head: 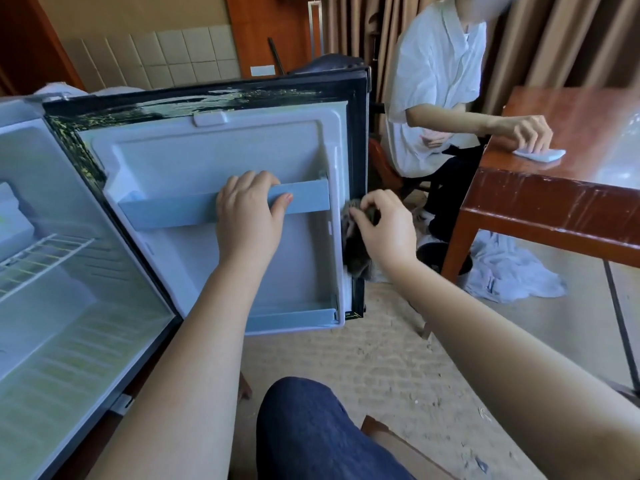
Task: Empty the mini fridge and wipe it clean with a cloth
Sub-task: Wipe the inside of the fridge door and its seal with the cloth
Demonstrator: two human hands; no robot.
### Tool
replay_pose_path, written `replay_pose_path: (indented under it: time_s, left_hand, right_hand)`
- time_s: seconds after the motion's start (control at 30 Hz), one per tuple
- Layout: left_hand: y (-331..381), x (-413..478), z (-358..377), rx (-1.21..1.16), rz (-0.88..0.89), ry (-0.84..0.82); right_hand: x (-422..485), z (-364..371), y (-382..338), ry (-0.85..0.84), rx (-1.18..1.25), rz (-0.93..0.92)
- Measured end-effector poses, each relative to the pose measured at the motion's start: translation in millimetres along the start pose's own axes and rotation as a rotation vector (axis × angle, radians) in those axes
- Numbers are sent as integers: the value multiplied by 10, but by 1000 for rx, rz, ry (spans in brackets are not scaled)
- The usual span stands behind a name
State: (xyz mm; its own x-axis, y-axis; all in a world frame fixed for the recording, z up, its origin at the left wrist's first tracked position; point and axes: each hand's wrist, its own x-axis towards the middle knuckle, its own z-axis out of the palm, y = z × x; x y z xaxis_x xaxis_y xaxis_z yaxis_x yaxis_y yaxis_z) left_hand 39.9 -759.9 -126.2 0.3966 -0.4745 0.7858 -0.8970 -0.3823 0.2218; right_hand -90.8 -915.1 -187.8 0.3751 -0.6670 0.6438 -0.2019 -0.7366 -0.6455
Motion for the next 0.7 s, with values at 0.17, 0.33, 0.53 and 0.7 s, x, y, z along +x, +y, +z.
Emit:
replay_pose_path:
  time_s: [0.17,0.33,0.53,0.7]
  left_hand:
    - [2,51,52,5,-16,-6]
    - [-11,57,86,14,4,9]
    - [-32,41,86,27,22,15]
    - [-24,43,102,33,8,24]
  right_hand:
    - [-312,237,384,-121,-56,153]
    - [-807,489,853,-336,-147,351]
    - [-883,472,859,-322,-138,332]
    - [-259,175,348,-41,-72,55]
